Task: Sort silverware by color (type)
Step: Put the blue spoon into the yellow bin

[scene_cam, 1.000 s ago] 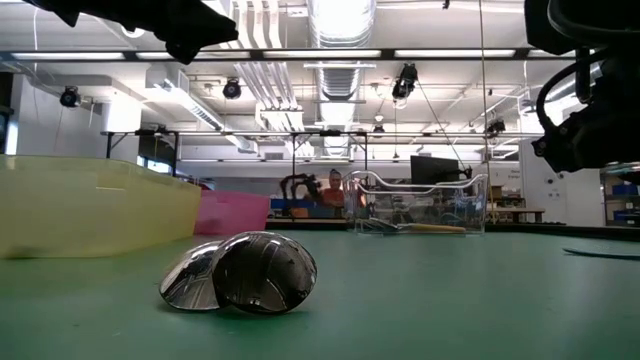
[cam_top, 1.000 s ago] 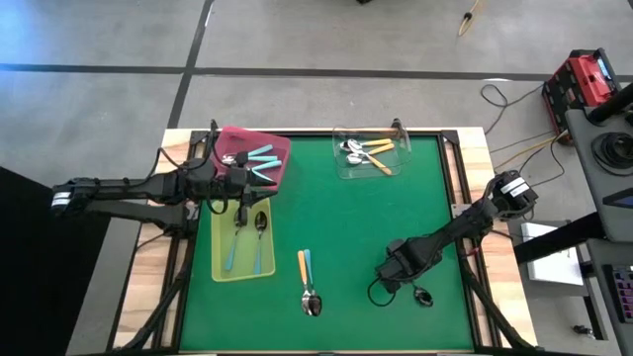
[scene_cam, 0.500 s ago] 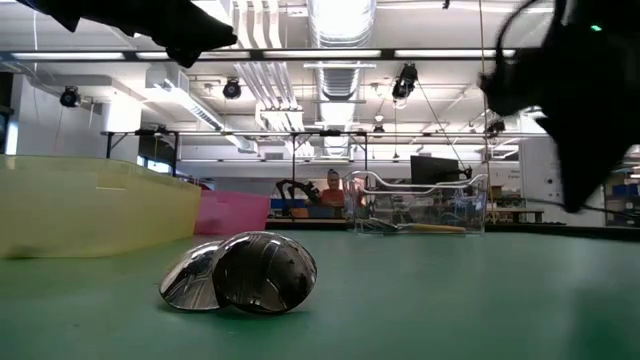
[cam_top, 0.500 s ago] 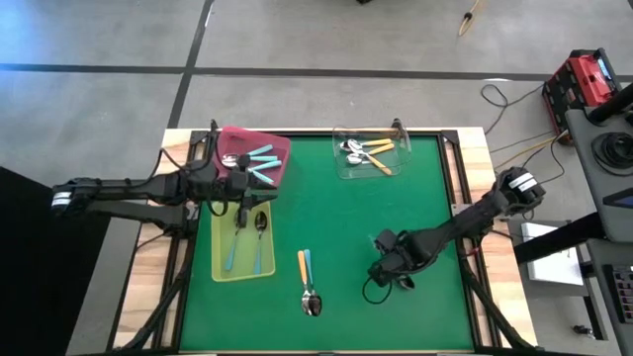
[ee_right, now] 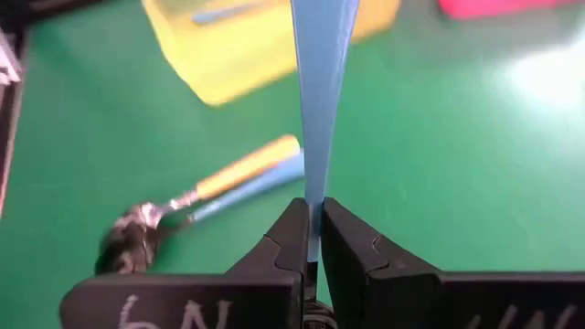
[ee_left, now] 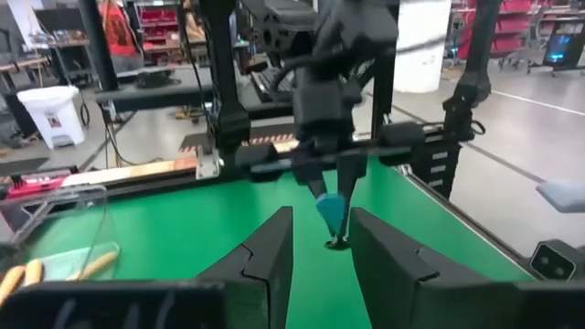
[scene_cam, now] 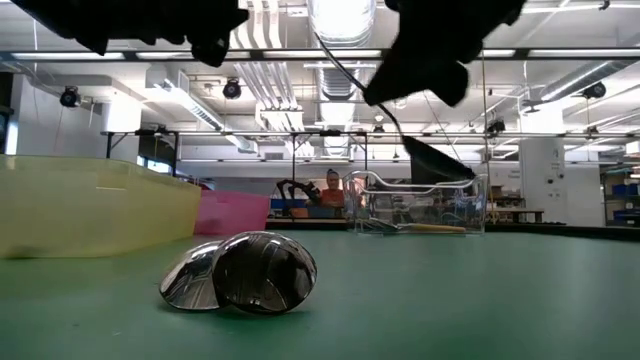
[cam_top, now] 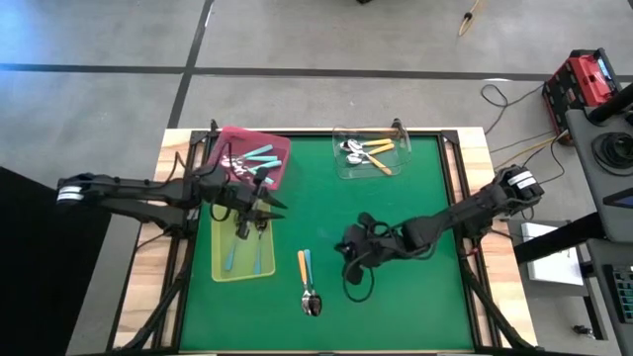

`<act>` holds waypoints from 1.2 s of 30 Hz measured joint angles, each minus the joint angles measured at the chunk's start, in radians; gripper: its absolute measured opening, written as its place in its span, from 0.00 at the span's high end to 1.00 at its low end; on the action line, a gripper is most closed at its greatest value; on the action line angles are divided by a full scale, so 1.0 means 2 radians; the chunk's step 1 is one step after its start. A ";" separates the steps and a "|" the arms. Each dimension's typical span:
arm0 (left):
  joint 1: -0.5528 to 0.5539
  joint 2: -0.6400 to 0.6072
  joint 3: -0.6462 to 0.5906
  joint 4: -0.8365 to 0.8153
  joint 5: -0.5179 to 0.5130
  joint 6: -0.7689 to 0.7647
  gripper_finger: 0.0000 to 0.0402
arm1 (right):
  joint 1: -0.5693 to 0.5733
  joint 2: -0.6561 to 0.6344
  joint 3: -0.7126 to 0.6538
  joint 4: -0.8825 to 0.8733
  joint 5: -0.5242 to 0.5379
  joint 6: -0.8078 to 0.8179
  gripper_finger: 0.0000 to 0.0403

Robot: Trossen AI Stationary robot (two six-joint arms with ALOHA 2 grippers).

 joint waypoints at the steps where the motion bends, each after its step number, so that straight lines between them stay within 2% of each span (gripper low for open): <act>1: 0.000 0.008 -0.001 0.007 0.001 0.000 0.76 | -0.004 0.002 -0.001 0.016 0.000 -0.017 0.97; 5: 0.000 0.044 -0.002 0.042 0.045 -0.001 0.72 | -0.024 0.006 -0.001 0.064 -0.018 -0.076 0.97; 8: -0.001 0.073 0.000 0.068 0.084 -0.001 0.67 | -0.042 0.012 -0.002 0.089 -0.067 -0.091 0.97; 12: -0.001 0.108 0.005 0.099 0.088 0.007 0.61 | -0.061 0.021 -0.002 0.127 -0.141 -0.115 0.97; 19: -0.003 0.164 0.005 0.197 0.171 0.008 0.53 | -0.081 0.024 -0.002 0.179 -0.209 -0.155 0.97; 28: -0.003 0.227 0.005 0.343 0.187 -0.042 0.53 | -0.094 0.024 -0.002 0.199 -0.240 -0.175 0.97; 36: -0.007 0.277 0.019 0.399 0.188 -0.068 0.53 | -0.094 0.024 -0.002 0.198 -0.241 -0.180 0.97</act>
